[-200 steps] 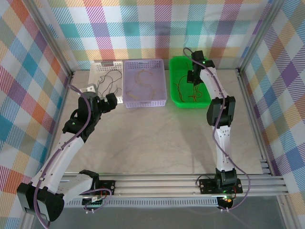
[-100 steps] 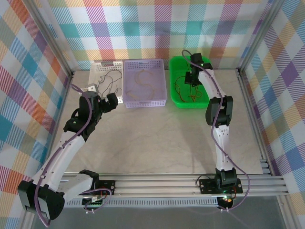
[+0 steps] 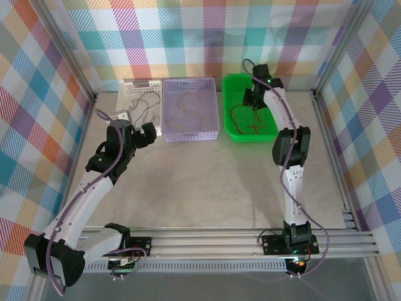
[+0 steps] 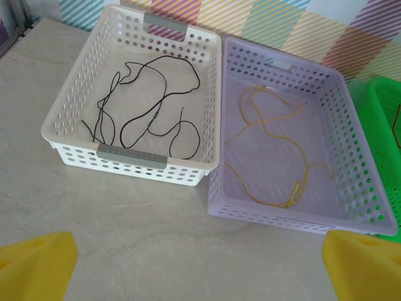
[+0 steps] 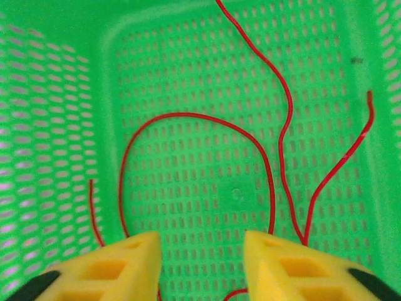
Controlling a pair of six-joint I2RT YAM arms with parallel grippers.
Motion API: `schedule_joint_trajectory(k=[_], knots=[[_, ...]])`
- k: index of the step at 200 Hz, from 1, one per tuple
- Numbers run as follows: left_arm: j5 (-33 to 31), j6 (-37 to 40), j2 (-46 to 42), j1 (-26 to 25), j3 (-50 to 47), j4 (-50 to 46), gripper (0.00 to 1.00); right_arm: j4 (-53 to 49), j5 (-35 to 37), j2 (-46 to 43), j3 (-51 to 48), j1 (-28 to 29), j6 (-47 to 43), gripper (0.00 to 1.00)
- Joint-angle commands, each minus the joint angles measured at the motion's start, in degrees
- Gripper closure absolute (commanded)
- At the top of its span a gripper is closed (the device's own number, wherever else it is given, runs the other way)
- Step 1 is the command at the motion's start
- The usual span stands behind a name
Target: Untangle the cables
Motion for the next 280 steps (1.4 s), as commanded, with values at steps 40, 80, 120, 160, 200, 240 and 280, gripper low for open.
schedule_joint_trajectory(k=[40, 80, 120, 160, 200, 240, 280], knots=[[-3.78, 2.2, -0.31, -0.91, -2.01, 3.41, 0.0, 5.05, -5.13, -19.64, -10.18, 0.78, 1.52, 0.39], [-6.91, 4.66, -1.56, -1.78, -4.82, 9.22, 0.0, 19.85, -8.96, -41.3, -33.32, 2.32, -0.31, 0.0], [-6.87, 6.63, -0.92, -2.01, -4.57, 11.47, 0.0, 29.98, -8.07, -61.12, -54.79, 2.31, -1.72, 0.0], [-5.4, 5.96, 0.7, -2.23, 2.41, -1.98, 0.0, 47.01, 0.65, -81.15, -81.28, 2.22, -2.68, 0.0], [-6.85, 3.45, 0.01, -2.23, 5.8, -10.62, 0.0, 44.42, 6.14, -89.08, -91.28, 1.65, -2.67, 0.0], [-9.1, -0.51, -1.94, -2.23, 2.74, -13.26, 0.0, 42.96, 8.93, -89.49, -97.85, -0.77, -5.22, 0.0], [-14.2, -6.31, -2.65, -2.49, -1.2, -15.94, 0.0, 55.93, 14.31, -91.78, -110.17, -4.14, -4.27, 0.0]])
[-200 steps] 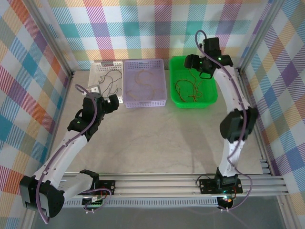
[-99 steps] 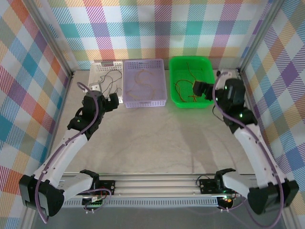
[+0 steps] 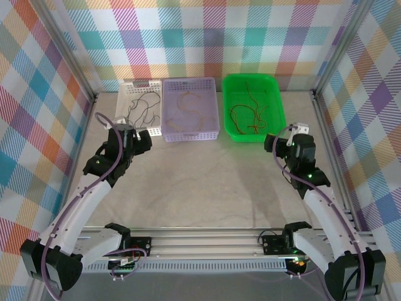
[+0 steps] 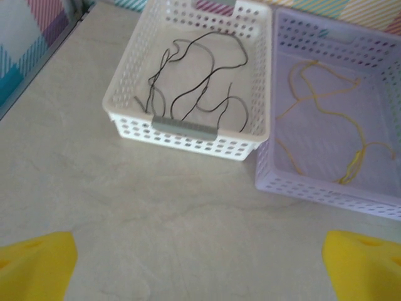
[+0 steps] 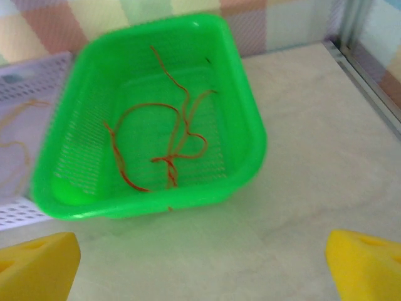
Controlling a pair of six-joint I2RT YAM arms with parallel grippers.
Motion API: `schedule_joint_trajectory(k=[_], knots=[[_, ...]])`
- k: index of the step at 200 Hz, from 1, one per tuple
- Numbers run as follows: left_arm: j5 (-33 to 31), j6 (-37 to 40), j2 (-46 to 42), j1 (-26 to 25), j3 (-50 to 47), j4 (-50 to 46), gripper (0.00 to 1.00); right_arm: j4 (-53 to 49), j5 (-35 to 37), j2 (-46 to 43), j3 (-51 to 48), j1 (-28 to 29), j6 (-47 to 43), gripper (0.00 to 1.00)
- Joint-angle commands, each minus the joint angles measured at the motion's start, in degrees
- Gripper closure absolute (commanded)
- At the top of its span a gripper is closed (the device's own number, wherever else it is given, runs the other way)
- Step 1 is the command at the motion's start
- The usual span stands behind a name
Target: Untangle the cables
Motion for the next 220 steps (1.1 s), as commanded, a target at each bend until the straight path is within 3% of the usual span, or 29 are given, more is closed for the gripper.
schedule_joint_trajectory(k=[1, 64, 122, 140, 163, 176, 184, 191, 200, 210, 220], knots=[[-5.7, -5.27, -0.06, -0.57, -1.94, -4.22, 0.0, 9.37, 4.23, -1.26, -4.92, -2.4, -0.44, 0.0], [-13.47, -4.03, 0.2, -3.43, -8.63, -1.67, 0.0, 28.41, 3.09, 8.09, -12.75, -5.11, -5.3, 0.0], [-11.81, 5.19, -3.35, -3.49, -13.03, 5.85, 0.0, 42.07, -1.55, 22.14, -13.97, -5.11, -9.0, 0.0], [-11.42, 9.09, -4.48, -3.47, -15.53, 9.72, 0.0, 47.92, -0.14, 26.7, -15.17, -5.11, -8.6, 0.0], [-11.23, 13.36, -7.62, -3.43, -20.94, 18.65, 0.0, 61.25, -0.78, 32.73, -18.3, -4.94, -9.96, 0.0], [-8.93, 17.28, -8.94, -3.04, -24.03, 24.0, 0.0, 54.97, -4.72, 33.36, -15.1, -4.93, -11.21, 0.0], [-8.09, 18.75, -9.19, -2.5, -25.6, 27.14, 0.0, 57.05, -4.86, 36.45, -15.61, -4.9, -11.41, 0.0], [-8.07, 18.68, -8.98, -1.75, -26.57, 29.2, 0.0, 65.14, -4.0, 38.65, -17.1, -4.86, -11.74, 0.0], [-7.08, 17.96, -8.36, -0.14, -27.47, 31.49, 0.0, 58.12, -4.08, 36.19, -15.71, -5.0, -10.67, 0.0], [-4.61, 17.68, -7.36, 1.96, -28.62, 34.2, 0.0, 60.89, -3.63, 38.01, -15.39, -5.02, -11.07, 0.0], [-3.25, 16.75, -5.79, 4.69, -29.58, 36.47, 0.0, 56.51, -3.77, 36.73, -14.62, -5.36, -10.11, 0.0]])
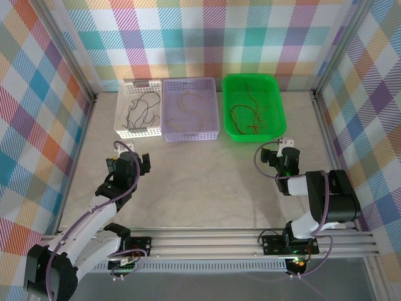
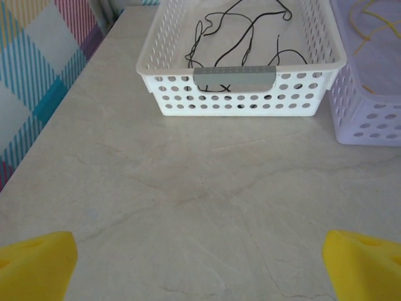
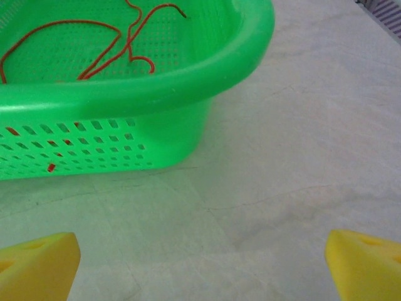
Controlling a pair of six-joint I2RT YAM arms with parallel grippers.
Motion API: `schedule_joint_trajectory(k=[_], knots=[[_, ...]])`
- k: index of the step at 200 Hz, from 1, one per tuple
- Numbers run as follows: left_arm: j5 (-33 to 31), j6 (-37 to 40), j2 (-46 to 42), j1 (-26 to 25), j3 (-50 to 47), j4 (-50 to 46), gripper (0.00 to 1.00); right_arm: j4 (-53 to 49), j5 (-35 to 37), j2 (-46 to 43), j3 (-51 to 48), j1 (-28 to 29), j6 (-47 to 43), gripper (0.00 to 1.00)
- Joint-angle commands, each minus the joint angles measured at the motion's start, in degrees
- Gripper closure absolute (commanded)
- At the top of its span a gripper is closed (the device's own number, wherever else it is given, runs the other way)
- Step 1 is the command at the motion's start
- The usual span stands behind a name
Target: Untangle the cables
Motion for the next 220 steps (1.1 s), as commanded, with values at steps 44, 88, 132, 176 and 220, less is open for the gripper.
schedule_joint_trajectory(k=[44, 88, 132, 176, 220], knots=[[6.76, 3.53, 9.61, 13.7, -6.16, 27.19, 0.0, 3.0, -1.06, -0.39, 1.76, -0.58, -0.02, 0.0], [19.01, 3.66, 25.2, 16.58, -3.18, 36.36, 0.0, 2.66, -1.5, -0.49, 1.94, -0.94, 0.15, 0.0], [26.8, 2.53, 34.76, 17.47, -4.68, 48.86, 0.0, 2.48, -2.03, -0.55, 1.94, -1.27, 0.37, 0.0], [26.83, 5.72, 39.83, 15.11, -3.35, 50.78, 0.0, 2.48, -2.18, -0.64, 1.94, -1.28, 0.39, 0.0], [26.78, 5.78, 39.56, 14.94, -3.5, 50.56, 0.0, 2.3, -2.57, -0.62, 1.94, -1.49, 0.51, 0.0]])
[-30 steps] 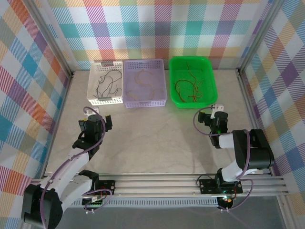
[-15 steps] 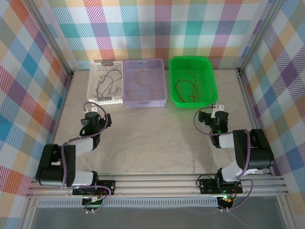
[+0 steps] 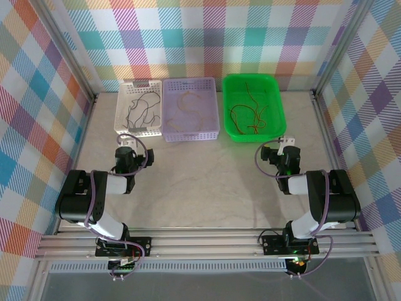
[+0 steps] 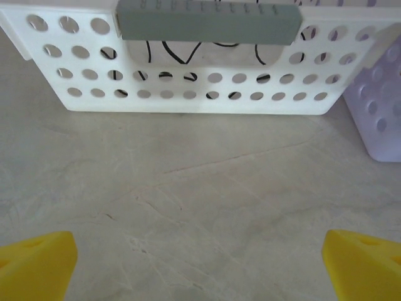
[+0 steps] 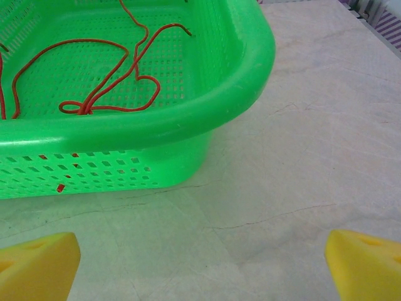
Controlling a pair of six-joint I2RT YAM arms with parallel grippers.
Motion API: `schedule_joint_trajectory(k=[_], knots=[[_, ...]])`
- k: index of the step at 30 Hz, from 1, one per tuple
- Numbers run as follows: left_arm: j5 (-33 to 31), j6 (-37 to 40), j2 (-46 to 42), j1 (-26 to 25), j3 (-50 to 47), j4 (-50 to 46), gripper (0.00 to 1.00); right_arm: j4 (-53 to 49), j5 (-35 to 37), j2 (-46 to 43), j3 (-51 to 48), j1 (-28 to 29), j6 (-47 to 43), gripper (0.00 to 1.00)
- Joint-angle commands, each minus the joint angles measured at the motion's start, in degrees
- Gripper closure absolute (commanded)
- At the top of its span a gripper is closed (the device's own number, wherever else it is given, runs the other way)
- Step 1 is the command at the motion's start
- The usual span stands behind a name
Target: Untangle the cables
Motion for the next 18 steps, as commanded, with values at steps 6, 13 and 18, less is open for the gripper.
schedule_joint_trajectory(k=[6, 13, 18], knots=[[1.08, 0.88, -0.14, -0.4, 0.86, 2.77, 0.0, 1.58, -1.11, -0.58, 1.29, -0.55, 0.42, 0.0], [1.2, 0.9, -0.12, -0.43, 0.97, 2.7, 0.0, 1.61, -1.09, -0.63, 1.29, -0.59, 0.4, 0.0], [1.2, 0.87, -0.12, -0.36, 0.96, 2.66, 0.0, 1.53, -1.12, -0.59, 1.29, -0.55, 0.44, 0.0]])
